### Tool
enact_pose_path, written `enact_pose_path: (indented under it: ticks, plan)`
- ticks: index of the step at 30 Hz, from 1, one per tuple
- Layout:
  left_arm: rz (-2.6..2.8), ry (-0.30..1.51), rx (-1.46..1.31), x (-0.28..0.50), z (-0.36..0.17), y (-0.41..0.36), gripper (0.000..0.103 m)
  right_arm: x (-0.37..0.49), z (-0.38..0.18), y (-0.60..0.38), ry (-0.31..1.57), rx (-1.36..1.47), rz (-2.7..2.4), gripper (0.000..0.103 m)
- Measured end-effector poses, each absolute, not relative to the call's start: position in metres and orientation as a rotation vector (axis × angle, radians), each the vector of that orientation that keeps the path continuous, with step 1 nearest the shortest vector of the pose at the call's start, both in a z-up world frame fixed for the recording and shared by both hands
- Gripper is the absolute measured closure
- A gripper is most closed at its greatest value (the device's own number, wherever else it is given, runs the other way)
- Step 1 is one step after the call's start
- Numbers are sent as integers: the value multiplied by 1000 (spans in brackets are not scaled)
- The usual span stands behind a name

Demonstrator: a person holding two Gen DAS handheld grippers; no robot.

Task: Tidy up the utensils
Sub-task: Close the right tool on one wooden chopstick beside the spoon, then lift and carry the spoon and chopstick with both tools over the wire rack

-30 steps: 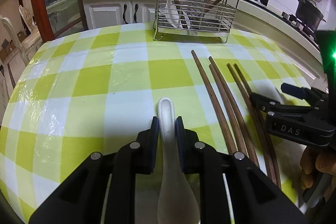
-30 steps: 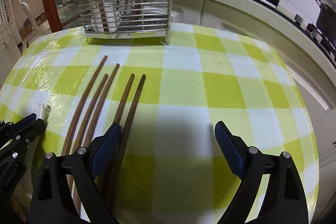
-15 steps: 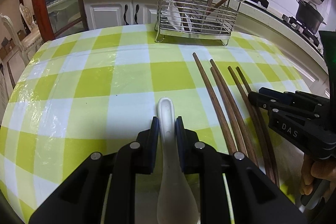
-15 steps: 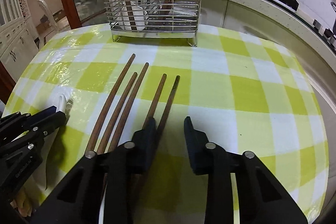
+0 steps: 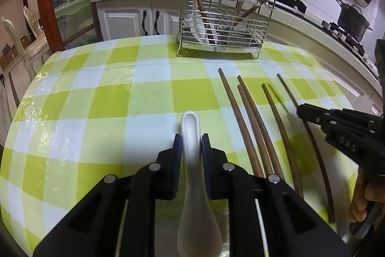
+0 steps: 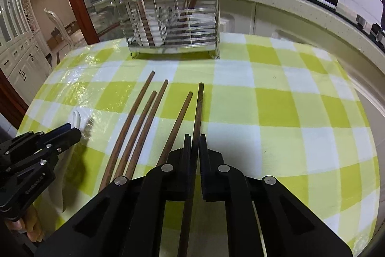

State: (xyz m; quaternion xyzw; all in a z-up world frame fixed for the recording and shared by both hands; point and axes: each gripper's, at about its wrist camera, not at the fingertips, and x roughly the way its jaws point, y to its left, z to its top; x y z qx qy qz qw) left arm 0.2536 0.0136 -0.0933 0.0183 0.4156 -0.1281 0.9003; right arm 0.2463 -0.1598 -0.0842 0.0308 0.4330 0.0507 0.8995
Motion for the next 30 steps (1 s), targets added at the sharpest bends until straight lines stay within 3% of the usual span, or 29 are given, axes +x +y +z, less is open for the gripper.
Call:
enact_pose_path:
  ticks: [30]
  plan:
    - [-270,674,-11,221,-19,17,87,188,19,-186,649,59,108,95]
